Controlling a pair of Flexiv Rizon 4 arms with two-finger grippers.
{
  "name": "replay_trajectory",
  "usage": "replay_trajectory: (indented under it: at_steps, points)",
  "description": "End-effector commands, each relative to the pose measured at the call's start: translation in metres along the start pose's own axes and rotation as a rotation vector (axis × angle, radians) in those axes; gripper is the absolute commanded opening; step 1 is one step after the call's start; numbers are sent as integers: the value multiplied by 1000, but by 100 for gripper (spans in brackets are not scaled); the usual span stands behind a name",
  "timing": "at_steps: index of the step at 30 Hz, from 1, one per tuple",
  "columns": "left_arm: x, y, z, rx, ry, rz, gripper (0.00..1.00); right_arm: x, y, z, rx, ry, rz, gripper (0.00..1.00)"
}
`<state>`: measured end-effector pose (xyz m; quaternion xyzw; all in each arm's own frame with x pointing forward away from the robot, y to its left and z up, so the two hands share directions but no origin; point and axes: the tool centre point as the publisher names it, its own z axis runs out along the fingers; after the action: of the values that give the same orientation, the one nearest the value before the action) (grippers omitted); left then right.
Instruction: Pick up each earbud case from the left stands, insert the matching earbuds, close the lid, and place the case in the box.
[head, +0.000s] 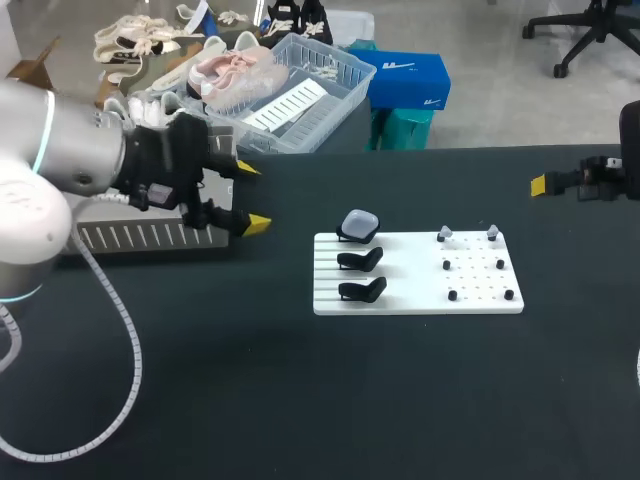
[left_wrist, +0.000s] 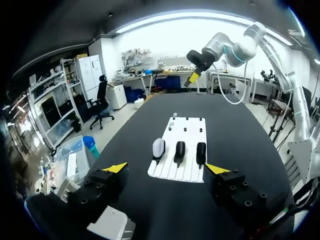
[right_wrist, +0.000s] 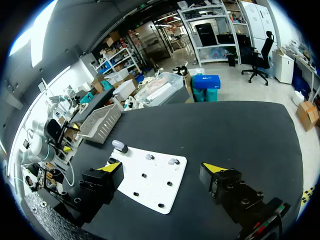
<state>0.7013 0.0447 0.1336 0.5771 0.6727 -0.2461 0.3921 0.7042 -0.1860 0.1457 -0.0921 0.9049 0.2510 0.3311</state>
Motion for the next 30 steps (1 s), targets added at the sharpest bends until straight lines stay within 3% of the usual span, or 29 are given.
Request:
replay_trajectory:
  at_steps: [1,16,22,30]
  points:
    - [0,4,17,88,-75,70,100,0,1,-1,5,1,1,100]
    - [-14,-1,73,144,-104,33,100,0,1,-1,5,1,1,100]
    - [-8,6,97,131,-133,61,100,0,1,-1,5,1,1,100]
    - [-6,20,113,136,-144,30,100,0,1,-1,5,1,1,100]
